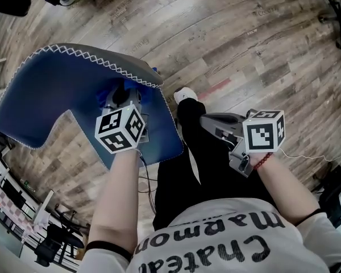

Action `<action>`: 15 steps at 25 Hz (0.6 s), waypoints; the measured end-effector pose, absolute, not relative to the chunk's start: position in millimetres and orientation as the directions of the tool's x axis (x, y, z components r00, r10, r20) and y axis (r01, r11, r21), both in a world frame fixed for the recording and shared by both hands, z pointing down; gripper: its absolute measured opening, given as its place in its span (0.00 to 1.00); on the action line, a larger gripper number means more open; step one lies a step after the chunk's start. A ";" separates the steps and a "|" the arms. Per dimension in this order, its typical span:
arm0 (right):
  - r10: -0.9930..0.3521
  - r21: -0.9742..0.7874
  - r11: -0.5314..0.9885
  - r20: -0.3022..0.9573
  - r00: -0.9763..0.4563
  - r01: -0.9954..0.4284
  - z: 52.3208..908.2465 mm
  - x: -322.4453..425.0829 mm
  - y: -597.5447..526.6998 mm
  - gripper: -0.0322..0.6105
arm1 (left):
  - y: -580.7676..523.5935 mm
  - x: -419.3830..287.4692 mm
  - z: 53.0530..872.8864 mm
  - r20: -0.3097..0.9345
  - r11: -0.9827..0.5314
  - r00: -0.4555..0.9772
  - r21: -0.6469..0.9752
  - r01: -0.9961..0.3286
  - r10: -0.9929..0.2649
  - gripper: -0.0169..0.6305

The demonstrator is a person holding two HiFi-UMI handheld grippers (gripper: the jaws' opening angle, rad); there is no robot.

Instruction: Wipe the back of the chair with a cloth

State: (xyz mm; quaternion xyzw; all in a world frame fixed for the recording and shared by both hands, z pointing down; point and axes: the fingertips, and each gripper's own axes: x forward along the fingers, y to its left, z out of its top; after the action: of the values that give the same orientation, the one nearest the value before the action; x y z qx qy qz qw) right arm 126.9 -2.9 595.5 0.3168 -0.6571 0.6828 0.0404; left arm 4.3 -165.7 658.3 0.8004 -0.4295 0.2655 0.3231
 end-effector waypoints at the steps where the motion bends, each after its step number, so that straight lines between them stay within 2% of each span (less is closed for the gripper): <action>1: -0.356 -0.870 -0.133 0.489 -0.796 -0.475 596.1 126.7 -2.1 0.07 | -165.9 3.4 658.5 0.700 -0.413 0.487 0.291 -0.863 -0.523 0.08; 4: -0.341 -0.865 -0.120 0.496 -0.798 -0.487 592.5 121.8 -1.2 0.07 | -164.2 2.5 652.8 0.687 -0.409 0.493 0.301 -0.861 -0.534 0.08; 11: -0.320 -0.873 -0.077 0.479 -0.818 -0.481 583.1 86.2 14.1 0.07 | -135.4 29.4 617.4 0.603 -0.617 0.644 0.296 -0.729 -0.471 0.08; 15: -0.314 -0.878 -0.057 0.467 -0.826 -0.475 571.2 60.9 23.1 0.07 | -121.5 22.8 595.5 0.570 -0.649 0.679 0.304 -0.697 -0.463 0.08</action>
State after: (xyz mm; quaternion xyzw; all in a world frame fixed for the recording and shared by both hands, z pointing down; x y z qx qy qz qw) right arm 60.9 23.1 571.2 0.2885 -0.6839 0.6674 0.0602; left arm 22.8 -121.5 595.5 0.8791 -0.3299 0.2275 0.2580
